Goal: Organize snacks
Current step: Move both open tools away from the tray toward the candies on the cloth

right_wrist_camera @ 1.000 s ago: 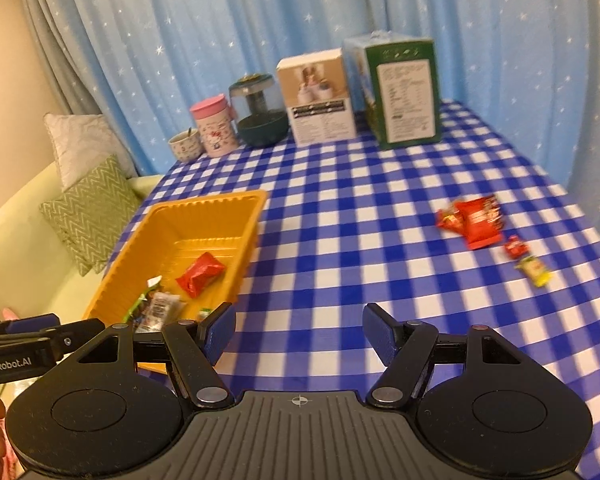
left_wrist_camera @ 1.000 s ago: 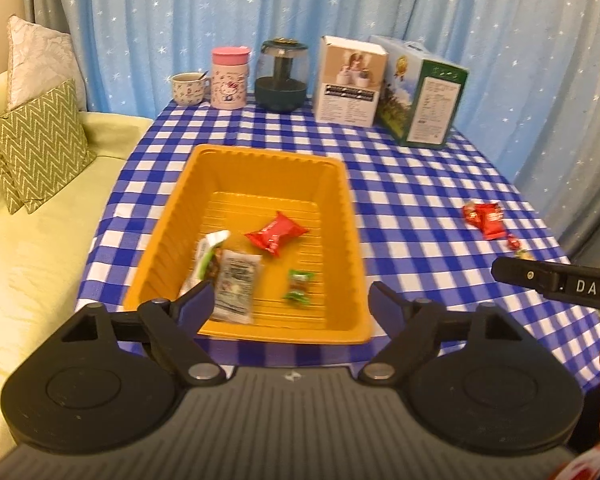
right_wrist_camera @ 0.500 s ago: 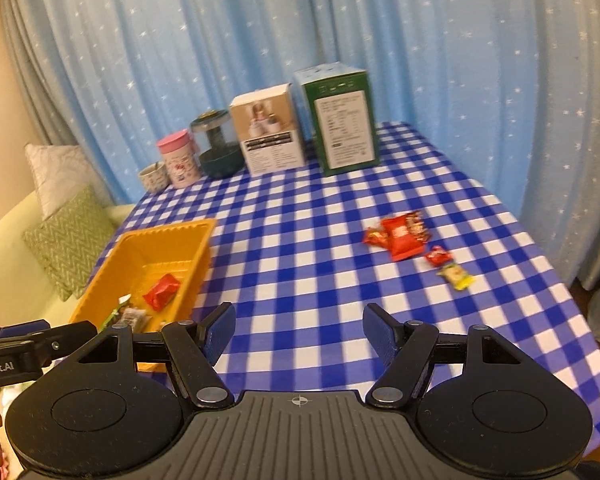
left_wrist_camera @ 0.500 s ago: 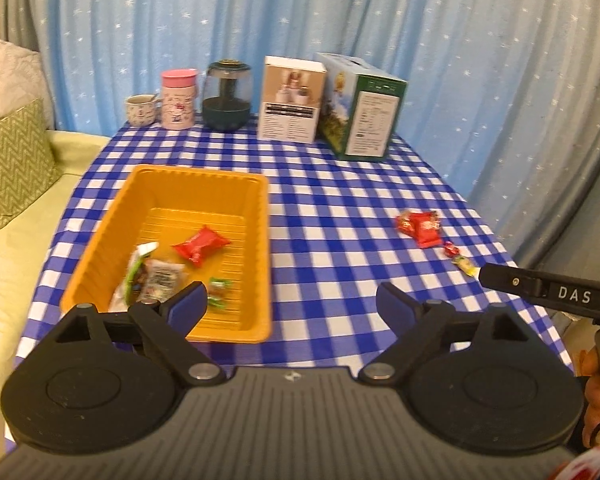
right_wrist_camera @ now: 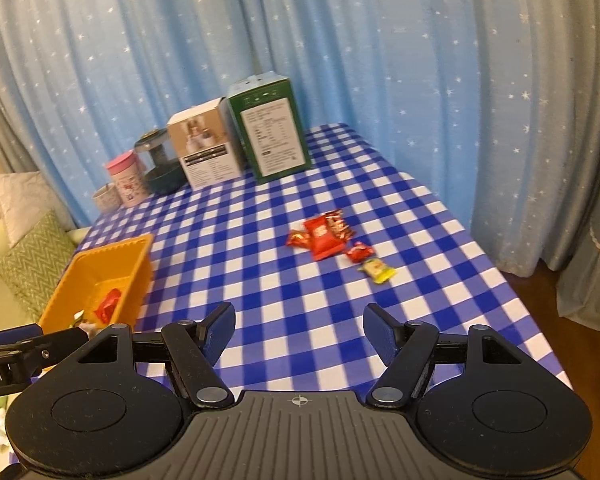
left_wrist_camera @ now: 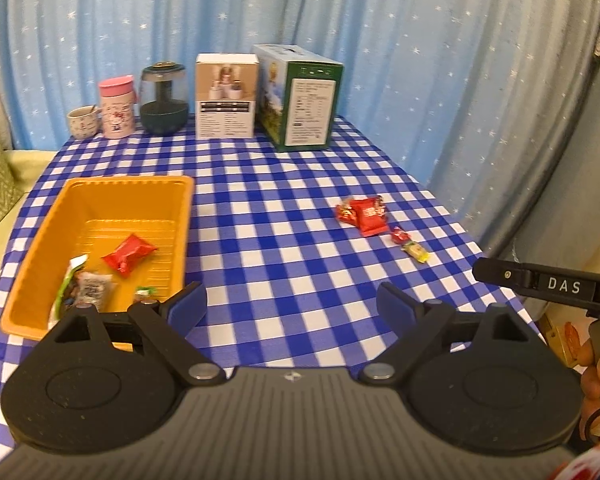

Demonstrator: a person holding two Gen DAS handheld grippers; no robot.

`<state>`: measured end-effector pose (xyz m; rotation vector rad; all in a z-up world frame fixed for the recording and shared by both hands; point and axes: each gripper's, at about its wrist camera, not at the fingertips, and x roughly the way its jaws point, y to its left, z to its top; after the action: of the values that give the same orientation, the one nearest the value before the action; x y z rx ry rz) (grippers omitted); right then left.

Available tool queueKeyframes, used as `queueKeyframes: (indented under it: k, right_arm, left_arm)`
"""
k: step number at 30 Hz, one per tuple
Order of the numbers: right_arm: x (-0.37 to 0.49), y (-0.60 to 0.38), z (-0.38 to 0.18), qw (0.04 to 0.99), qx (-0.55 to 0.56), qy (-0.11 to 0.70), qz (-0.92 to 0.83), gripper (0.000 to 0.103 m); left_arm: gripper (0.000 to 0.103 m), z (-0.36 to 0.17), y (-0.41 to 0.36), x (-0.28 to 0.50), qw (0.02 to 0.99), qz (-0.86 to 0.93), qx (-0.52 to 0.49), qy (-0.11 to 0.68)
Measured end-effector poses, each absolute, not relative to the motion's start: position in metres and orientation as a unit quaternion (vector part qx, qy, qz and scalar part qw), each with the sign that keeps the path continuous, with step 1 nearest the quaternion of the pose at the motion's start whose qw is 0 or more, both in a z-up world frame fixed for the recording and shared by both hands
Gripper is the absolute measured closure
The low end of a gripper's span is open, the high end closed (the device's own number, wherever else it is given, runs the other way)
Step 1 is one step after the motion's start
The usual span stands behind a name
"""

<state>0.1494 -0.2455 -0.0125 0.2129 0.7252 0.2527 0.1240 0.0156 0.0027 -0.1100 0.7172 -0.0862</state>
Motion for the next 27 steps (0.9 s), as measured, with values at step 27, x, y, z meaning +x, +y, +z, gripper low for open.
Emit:
queueKeyframes:
  k: [27]
  right_arm:
    - [0.188,-0.307,-0.038,0.929,0.077,0.346,0.106,0.032]
  left_arm:
    - [0.013,-0.021,-0.051,0.175,0.938,-0.075,-0.011,0.337]
